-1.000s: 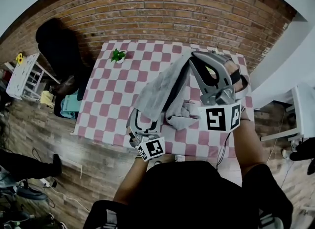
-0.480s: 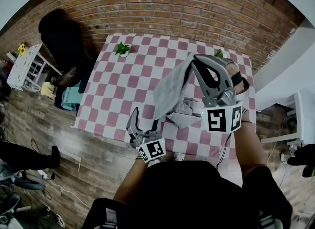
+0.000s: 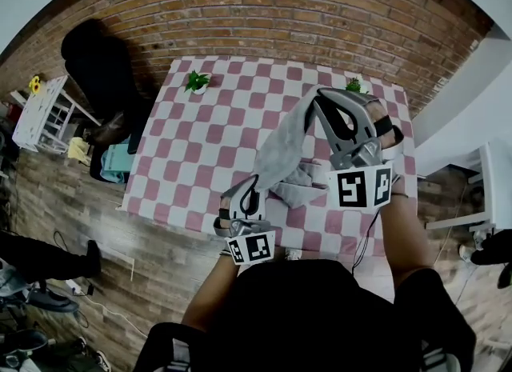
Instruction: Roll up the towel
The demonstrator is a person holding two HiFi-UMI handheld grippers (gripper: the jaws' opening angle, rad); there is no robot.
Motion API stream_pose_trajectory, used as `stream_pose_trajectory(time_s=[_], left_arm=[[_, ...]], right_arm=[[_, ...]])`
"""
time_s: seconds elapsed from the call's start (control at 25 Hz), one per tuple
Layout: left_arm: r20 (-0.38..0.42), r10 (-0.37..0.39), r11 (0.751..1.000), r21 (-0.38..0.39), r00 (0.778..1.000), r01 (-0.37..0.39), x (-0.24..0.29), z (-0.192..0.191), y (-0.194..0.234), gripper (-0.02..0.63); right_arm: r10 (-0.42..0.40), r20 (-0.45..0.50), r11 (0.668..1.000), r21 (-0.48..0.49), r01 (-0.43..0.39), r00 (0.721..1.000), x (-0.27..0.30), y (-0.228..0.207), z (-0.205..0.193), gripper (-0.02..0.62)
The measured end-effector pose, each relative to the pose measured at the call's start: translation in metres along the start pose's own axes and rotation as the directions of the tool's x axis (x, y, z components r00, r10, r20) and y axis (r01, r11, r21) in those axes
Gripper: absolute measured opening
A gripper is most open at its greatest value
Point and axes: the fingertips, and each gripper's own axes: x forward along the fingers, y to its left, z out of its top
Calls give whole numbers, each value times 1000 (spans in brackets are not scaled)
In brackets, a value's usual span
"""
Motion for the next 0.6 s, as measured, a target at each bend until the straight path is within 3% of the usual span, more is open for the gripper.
stream_pose_trajectory(time_s=[0.24, 0.4, 0.6], left_arm=[[5, -23, 995, -100, 1000, 23, 16, 7, 32, 6], [51, -12, 993, -121, 999, 18, 41, 19, 62, 6], [24, -35, 990, -135, 999, 38, 89, 28, 106, 5]], right_arm=[[3, -58, 1000, 24, -2, 998, -6, 0, -41, 28], [1, -84, 1000, 25, 1, 996, -10, 1, -69, 28], [25, -106, 998, 54, -19, 994, -2, 9, -106, 28]])
